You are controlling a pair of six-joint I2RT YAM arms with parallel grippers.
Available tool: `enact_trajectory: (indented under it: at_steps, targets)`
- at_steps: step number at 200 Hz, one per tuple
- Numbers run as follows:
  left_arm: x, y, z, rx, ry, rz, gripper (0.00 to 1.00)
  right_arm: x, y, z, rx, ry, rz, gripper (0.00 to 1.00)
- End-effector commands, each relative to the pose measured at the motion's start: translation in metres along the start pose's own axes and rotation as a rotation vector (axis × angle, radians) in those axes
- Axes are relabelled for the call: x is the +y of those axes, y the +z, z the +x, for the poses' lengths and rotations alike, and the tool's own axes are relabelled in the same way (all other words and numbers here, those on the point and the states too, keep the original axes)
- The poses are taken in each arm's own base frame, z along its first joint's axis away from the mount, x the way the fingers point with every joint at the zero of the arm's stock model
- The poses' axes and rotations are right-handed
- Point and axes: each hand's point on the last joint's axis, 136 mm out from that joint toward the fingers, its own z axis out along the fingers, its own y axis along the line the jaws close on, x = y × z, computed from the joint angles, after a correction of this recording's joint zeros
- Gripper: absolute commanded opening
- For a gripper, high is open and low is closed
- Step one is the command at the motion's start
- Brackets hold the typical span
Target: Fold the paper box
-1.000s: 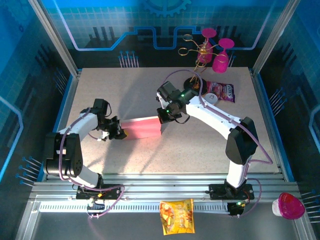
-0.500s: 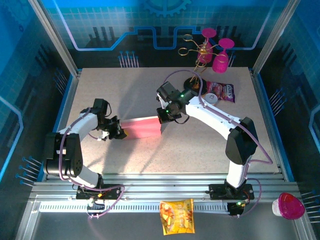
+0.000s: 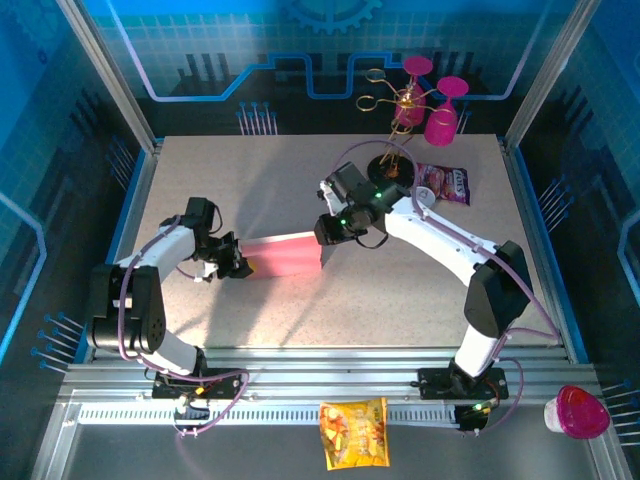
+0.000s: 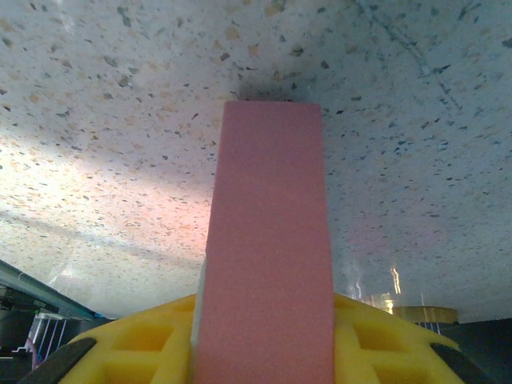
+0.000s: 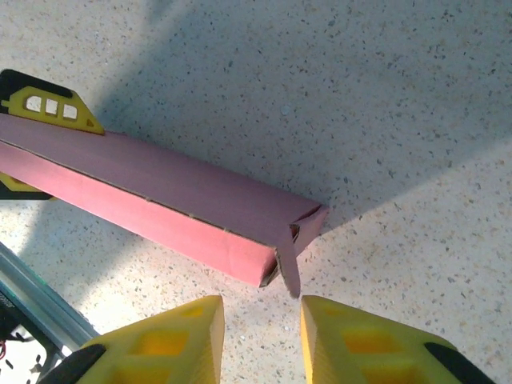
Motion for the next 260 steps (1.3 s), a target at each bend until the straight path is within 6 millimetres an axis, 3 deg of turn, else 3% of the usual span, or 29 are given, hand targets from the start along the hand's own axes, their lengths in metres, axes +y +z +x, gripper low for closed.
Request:
enact_trajectory:
  at_steps: [1, 29, 84, 182, 260]
  targets:
    - [0.005, 0.001, -0.016, -0.068, -0.063, -0.034, 0.09, 0.002, -0.001, -0.004, -0.013, -0.037, -0.045, 0.32]
    - [0.005, 0.002, -0.017, -0.067, -0.065, -0.039, 0.09, -0.008, 0.006, -0.007, -0.007, -0.038, -0.035, 0.32]
    - [0.004, 0.002, -0.017, -0.066, -0.064, -0.037, 0.09, -0.004, 0.011, -0.01, 0.011, -0.054, -0.069, 0.3]
    - [0.002, 0.003, -0.017, -0.062, -0.06, -0.033, 0.08, -0.005, 0.015, -0.015, 0.016, -0.039, -0.055, 0.09]
    - [-0.001, 0.004, -0.016, -0.055, -0.059, -0.031, 0.08, 0.0, 0.017, -0.012, -0.03, -0.002, 0.056, 0.0]
